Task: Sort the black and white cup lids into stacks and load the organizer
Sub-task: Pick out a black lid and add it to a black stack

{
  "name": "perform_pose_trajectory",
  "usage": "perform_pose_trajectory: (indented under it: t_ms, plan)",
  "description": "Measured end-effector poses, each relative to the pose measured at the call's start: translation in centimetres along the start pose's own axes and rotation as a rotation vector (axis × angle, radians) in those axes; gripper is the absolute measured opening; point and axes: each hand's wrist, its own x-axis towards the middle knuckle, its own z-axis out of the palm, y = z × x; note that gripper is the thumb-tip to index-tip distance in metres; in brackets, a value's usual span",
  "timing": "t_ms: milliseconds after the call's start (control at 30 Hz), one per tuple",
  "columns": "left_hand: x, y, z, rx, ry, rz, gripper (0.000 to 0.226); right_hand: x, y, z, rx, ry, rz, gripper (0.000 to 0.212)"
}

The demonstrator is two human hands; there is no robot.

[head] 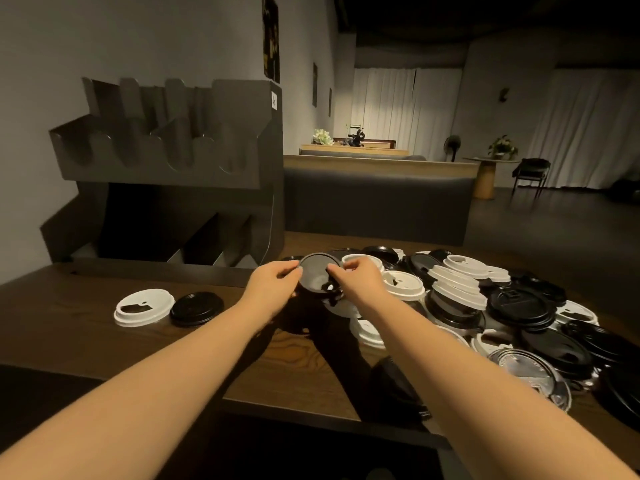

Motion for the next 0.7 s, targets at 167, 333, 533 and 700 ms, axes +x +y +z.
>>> perform_pose_trajectory:
  t_ms: [167, 333, 533, 700]
  plan:
    - [1.0, -0.9, -2.6, 0.241, 0.112, -0.062, 0.049, -0.4, -1.8, 5.0, 0.226, -0.149, 0.232, 0.034]
    - [1.8, -4.3, -4.8, 0.295, 0.095, -0.135, 0.046, -2.5, -1.6, 8.3, 0.263, -0.315, 0.134, 0.042]
    - [2.6, -7.5, -4.7, 0.389, 0.040, -0.177, 0.053, -1.3, -0.7, 10.8, -0.117, -0.278, -0.164, 0.045]
    - [3.1, -8.3, -4.4, 0.569, -0.039, -0.157, 0.055, -0.3, 0.3, 12.3, -0.393, -0.210, -0.234, 0.046]
